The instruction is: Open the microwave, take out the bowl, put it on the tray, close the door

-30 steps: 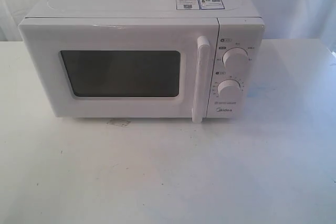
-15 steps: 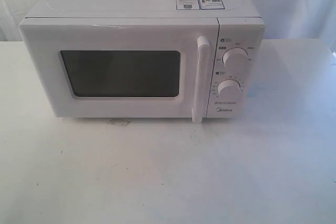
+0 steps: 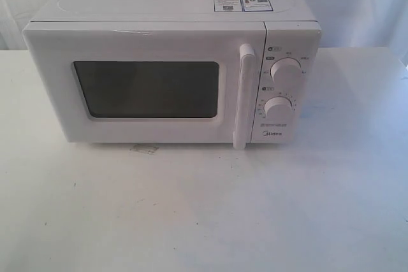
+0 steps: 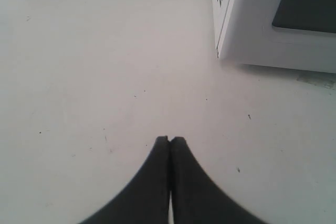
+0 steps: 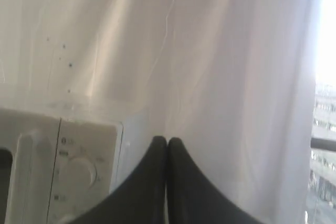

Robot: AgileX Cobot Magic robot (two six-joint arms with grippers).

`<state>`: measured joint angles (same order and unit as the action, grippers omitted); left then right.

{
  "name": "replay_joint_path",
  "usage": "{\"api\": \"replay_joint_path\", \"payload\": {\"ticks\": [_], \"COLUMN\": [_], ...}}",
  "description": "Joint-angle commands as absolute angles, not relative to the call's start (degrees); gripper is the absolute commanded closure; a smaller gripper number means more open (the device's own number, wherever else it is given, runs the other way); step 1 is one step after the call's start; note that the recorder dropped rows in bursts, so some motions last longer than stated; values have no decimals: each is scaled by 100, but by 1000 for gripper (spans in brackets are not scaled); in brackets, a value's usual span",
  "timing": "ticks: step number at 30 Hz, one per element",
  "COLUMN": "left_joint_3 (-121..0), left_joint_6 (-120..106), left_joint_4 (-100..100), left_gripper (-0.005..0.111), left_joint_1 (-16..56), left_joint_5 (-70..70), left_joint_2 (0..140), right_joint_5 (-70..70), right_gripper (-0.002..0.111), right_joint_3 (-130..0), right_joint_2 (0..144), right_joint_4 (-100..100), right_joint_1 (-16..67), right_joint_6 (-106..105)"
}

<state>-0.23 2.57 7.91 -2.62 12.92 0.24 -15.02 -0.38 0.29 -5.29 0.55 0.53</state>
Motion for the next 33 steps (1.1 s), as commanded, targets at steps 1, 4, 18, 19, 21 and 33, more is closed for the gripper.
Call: {"api": "replay_joint_path", "payload": {"ticks": [1, 4, 18, 19, 21, 33], "left_joint_3": [0, 0, 0, 0, 0, 0], "left_joint_6": [269, 269, 269, 269, 269, 269], "left_joint_4": [811, 811, 811, 811, 811, 811], "left_gripper": [107, 107, 107, 107, 107, 107], "left_joint_1": [-282, -282, -282, -282, -282, -282], "left_joint_5": [1284, 1284, 1284, 1284, 1284, 1284], "left_joint_2": [0, 0, 0, 0, 0, 0], "right_joint_5": [-3093, -4138, -1146, -742, 91, 1740], "right_gripper": [108, 108, 108, 108, 108, 108], "right_joint_3": [0, 0, -1997, -2175, -2466, -2729], "right_joint_2": [0, 0, 176, 300, 539, 1078], "right_joint_4": [-454, -398, 400, 400, 400, 563], "right_joint_1": [61, 61, 61, 61, 61, 61], "right_joint_6": [0, 0, -427, -427, -427, 91]}}
